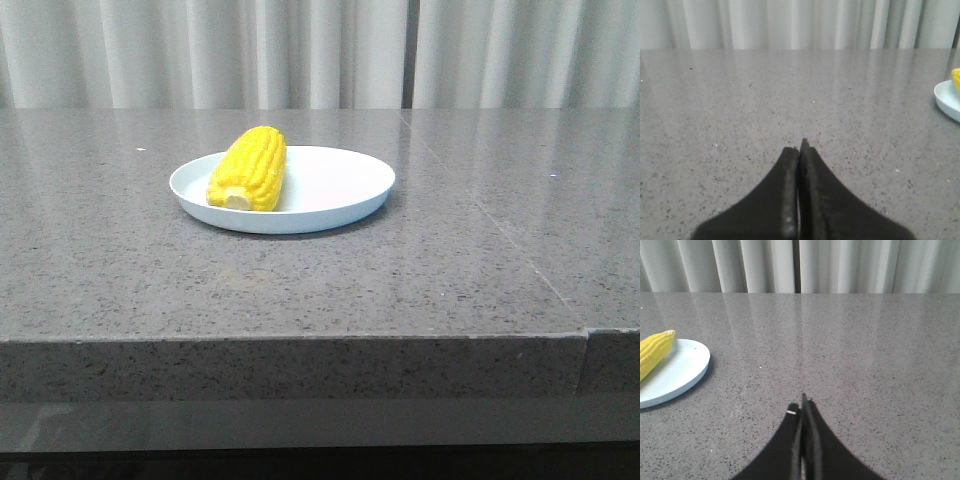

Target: Place corn on plate with both arms

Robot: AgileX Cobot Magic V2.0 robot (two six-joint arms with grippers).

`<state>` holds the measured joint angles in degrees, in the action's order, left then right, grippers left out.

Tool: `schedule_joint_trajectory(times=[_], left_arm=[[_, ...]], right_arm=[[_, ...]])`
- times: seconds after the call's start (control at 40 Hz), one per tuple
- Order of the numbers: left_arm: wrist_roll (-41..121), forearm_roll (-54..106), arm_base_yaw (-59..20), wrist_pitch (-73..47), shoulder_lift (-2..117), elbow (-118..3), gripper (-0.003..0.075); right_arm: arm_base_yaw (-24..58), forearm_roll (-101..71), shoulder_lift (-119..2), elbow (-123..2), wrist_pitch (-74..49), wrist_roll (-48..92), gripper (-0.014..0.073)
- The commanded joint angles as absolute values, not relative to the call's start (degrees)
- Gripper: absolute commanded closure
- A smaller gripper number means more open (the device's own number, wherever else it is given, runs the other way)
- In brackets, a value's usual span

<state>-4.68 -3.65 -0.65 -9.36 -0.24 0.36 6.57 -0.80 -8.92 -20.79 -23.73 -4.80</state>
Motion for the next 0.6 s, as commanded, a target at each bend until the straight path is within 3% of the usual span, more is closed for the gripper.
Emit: schedule_joint_trajectory(times=[0.0,0.57], left_arm=[[-4.7,-3.1,-0.6,-3.7,-1.5,0.5,0.0741],[-4.7,-3.1,-0.6,-4.3,-1.5,0.5,0.0741]], right_arm=[[6.1,-0.4,-9.4,-22.2,-19.5,-4.2,0.0685],[6.1,-0.4,-9.4,-22.2,-19.4,-4.2,0.0685]])
